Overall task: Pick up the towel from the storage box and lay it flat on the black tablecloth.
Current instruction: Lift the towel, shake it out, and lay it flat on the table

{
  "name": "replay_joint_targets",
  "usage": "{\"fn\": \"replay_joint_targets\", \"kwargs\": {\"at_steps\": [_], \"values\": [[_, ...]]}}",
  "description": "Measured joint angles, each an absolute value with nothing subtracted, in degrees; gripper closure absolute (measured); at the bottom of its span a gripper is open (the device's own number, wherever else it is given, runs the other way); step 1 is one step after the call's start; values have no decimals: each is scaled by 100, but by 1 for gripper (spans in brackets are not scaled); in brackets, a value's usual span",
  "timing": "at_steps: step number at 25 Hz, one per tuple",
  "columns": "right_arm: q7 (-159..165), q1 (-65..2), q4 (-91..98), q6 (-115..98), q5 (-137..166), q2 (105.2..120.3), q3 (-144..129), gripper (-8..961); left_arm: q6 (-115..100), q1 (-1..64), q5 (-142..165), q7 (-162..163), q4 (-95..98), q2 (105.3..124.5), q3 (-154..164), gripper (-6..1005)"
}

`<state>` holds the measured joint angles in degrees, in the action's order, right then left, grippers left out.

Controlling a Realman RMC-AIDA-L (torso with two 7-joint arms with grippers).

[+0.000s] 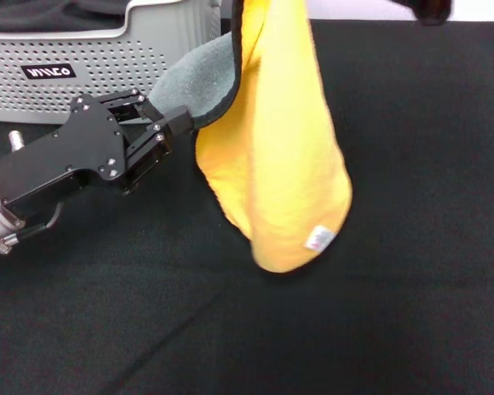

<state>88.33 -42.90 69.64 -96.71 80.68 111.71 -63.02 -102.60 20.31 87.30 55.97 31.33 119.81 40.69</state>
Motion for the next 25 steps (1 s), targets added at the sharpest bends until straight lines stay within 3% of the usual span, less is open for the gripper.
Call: {"fn": "replay_joint_targets", "kwargs": {"at_steps": [7, 18, 25], "values": [[8919, -4604, 6844, -9619, 9240, 11256, -6320, 945, -9991, 1984, 8438, 5013, 2776, 11977, 4064, 711], [8721, -4178, 6589, -9579, 9966, 11516, -6345, 945, -9875, 1742, 8623, 4819, 2703, 11973, 4112, 699], [8724, -4002, 6549, -9544, 10027, 11538, -6569, 945, -9736, 1676, 8692, 4489, 2583, 11977, 4113, 692]]}}
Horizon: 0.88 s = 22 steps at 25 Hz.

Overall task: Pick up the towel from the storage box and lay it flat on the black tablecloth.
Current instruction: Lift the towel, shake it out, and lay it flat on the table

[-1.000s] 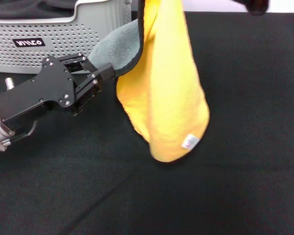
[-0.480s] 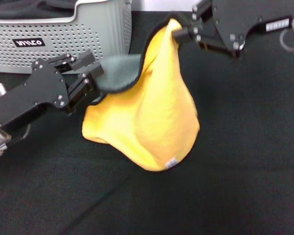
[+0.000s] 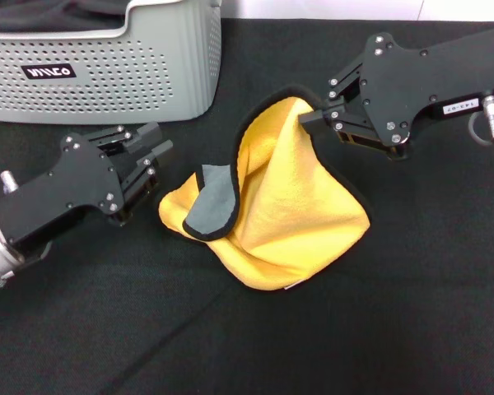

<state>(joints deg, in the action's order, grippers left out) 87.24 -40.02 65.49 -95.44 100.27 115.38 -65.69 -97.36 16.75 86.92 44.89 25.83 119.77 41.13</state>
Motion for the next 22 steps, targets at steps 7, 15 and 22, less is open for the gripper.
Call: {"fn": "replay_joint_targets", "kwargs": {"at_steps": [7, 15, 22], "values": [[8710, -3993, 6539, -9161, 9979, 11540, -6562, 945, -9293, 1653, 8885, 3670, 2336, 12017, 4124, 684], [8668, -4275, 6331, -8900, 10006, 11539, -6593, 945, -8970, 1704, 9024, 2295, 1687, 12029, 4207, 604], [8571, -4697, 5542, -8680, 10011, 11474, -6471, 945, -8973, 1631, 9011, 1880, 1428, 12056, 4210, 511]]}}
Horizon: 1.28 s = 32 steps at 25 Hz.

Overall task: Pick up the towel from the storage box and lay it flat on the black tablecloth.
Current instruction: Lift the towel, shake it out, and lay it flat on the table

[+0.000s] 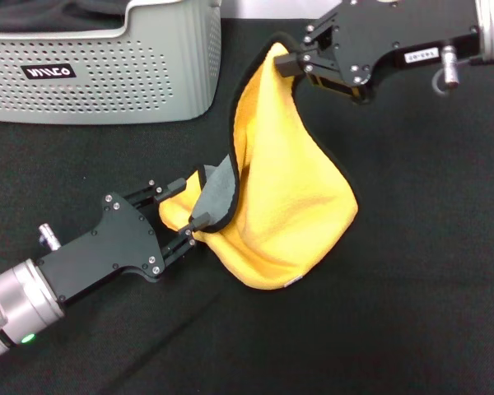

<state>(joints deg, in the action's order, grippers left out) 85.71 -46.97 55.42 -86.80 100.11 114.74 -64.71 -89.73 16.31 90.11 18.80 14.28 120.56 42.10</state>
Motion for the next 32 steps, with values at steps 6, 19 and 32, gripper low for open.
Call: {"fn": "replay_joint_targets", "kwargs": {"at_steps": [6, 19, 32], "values": [[8519, -4880, 5372, -8512, 10007, 11486, -6468, 945, -8888, 1611, 9011, 1745, 1354, 12063, 4210, 512], [8499, -5361, 4939, -8202, 10020, 11522, -6511, 944, -8427, 1849, 8967, 1262, 1024, 12063, 4177, 513], [8452, -5737, 4513, -7800, 10020, 11523, -6522, 944, -8407, 1845, 8963, 1187, 867, 12068, 4199, 515]]}}
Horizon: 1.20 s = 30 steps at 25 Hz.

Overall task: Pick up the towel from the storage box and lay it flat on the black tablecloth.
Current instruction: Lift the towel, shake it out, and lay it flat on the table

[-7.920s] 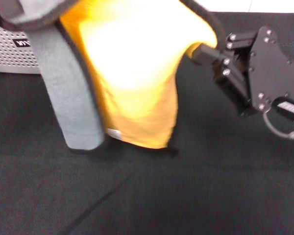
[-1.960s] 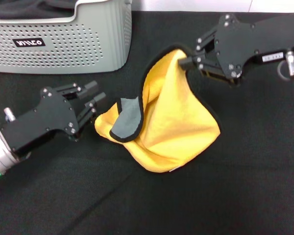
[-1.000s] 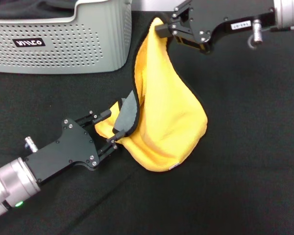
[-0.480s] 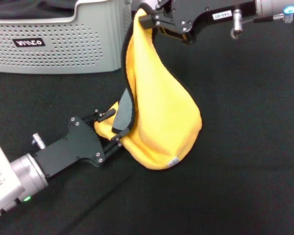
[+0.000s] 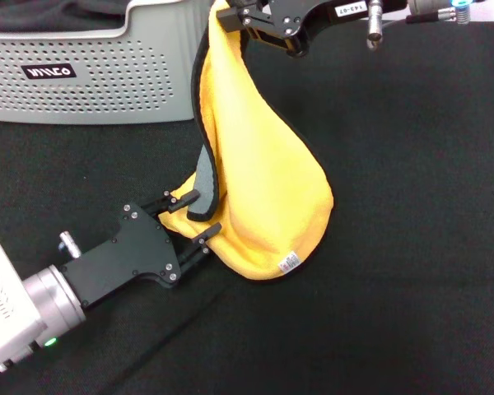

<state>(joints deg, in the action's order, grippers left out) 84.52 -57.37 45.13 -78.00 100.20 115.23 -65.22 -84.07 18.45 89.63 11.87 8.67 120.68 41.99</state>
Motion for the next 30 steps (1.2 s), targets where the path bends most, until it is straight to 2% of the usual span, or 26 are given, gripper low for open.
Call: {"fn": "replay_joint_targets", "kwargs": {"at_steps": [30], "values": [[8444, -5728, 4504, -7925, 9942, 11531, -6486, 944, -8068, 2037, 7874, 328, 56, 12076, 4148, 526]]}}
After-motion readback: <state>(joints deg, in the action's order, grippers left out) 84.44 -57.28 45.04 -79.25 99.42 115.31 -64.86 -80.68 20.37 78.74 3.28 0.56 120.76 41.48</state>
